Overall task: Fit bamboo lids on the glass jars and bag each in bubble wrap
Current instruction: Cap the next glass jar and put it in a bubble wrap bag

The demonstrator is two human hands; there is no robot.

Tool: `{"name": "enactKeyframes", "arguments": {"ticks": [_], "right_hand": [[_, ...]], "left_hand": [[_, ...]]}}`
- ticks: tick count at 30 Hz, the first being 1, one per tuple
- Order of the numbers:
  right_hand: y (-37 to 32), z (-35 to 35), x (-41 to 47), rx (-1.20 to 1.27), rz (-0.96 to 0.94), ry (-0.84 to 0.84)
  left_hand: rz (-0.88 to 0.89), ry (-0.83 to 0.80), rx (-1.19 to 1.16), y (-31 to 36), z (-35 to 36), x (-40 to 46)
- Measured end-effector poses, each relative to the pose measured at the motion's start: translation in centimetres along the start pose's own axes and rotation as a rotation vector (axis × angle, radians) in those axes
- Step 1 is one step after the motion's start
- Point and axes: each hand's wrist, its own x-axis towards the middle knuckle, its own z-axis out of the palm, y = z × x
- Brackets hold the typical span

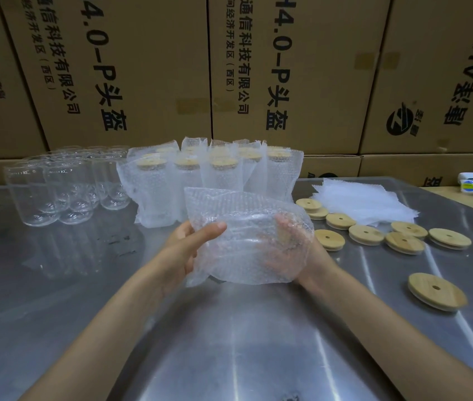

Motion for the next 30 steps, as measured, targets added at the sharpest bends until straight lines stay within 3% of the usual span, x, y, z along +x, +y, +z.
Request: {"name": "enactKeyframes", "arguments": {"ticks": [2,5,7,11,14,18,22,26,30], "right_hand": [[-0.2,-0.1,0.0,0.010,-0.048,0.056],[-0.5,-1.6,0.6,0.006,-0.149,0.318],[-0.6,-2.5,0.7,0.019,-0.181,0.402],[0.0,-1.6,0.4,0.160,0.030,0.159],[1.5,0.5,-0.6,0.079,0.211,-0.110],[2.8,3.2,-1.9,-0.074,0.200,-0.405],[2.5,3.7,-2.3,0.057,0.101,-0.384],[0.3,2.5,-1.9,0.308,0.000,-0.246],[-1.1,2.0,-1.7,0.316,-0.102,-0.166]], "left_hand": [[-0.015,0.076,-0.036,-0.2,0.2,0.2],[-0.083,0.098,-0.157,-0.5,0.5,0.5],[-0.094,0.111,-0.269,-0.6,0.7,0.4],[-0.009,0.130,-0.458,-0.4,2.0,0.2],[0.069,0.120,-0.520,0.0,2.7,-0.3],[0.007,0.187,-0.421,-0.9,4.5,-1.1],[0.065,0.243,-0.295,-2.2,6.0,-1.5],[0.089,0.104,-0.308,-2.5,6.2,-1.4],[0.096,-0.065,-0.248,-3.2,5.9,-1.2]]}}
